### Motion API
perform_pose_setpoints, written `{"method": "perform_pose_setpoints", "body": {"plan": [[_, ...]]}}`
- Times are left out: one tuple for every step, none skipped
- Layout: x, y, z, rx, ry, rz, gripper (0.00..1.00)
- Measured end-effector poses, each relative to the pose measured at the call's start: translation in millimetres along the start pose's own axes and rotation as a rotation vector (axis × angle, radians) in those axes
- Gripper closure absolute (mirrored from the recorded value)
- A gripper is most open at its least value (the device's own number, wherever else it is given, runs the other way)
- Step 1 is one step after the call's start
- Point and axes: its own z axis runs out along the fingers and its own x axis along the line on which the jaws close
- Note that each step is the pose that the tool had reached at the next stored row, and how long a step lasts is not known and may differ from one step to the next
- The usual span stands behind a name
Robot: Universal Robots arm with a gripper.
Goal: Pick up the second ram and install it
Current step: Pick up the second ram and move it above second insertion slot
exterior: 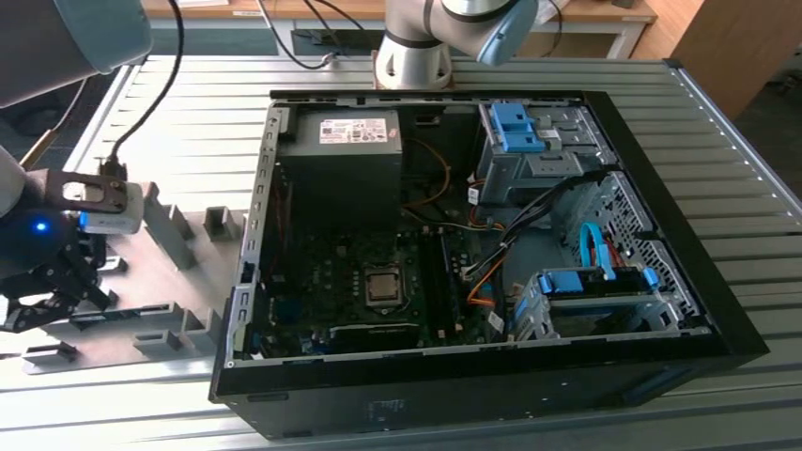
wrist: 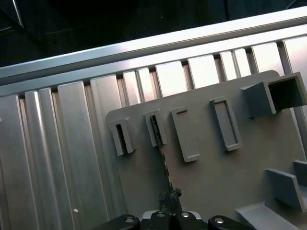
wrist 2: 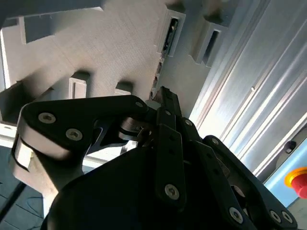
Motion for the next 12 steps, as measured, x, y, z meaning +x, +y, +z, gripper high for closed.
{"method": "perform_pose_setpoints", "body": {"plan": [[0.0, 0.0, 0.0, -0.0004, 0.0008, -0.018, 0.90], [0.0, 0.0, 0.0, -0.0009, 0.0015, -0.036, 0.90], [0.0, 0.0, 0.0, -0.0013, 0.0023, -0.055, 0.90], [0.0, 0.0, 0.0, -0.0017, 0.0030, -0.072, 0.90], [0.0, 0.0, 0.1, -0.0021, 0.0037, -0.089, 0.90], [0.0, 0.0, 0.1, -0.0025, 0.0043, -0.106, 0.90], [0.0, 0.0, 0.1, -0.0029, 0.0050, -0.122, 0.90], [0.0, 0.0, 0.1, -0.0032, 0.0056, -0.138, 0.90], [0.0, 0.0, 0.1, -0.0036, 0.0062, -0.152, 0.90], [0.0, 0.0, 0.2, -0.0039, 0.0067, -0.166, 0.90], [0.0, 0.0, 0.1, -0.0042, 0.0073, -0.180, 0.90], [0.0, 0.0, 0.1, -0.0044, 0.0077, -0.189, 0.90]]}}
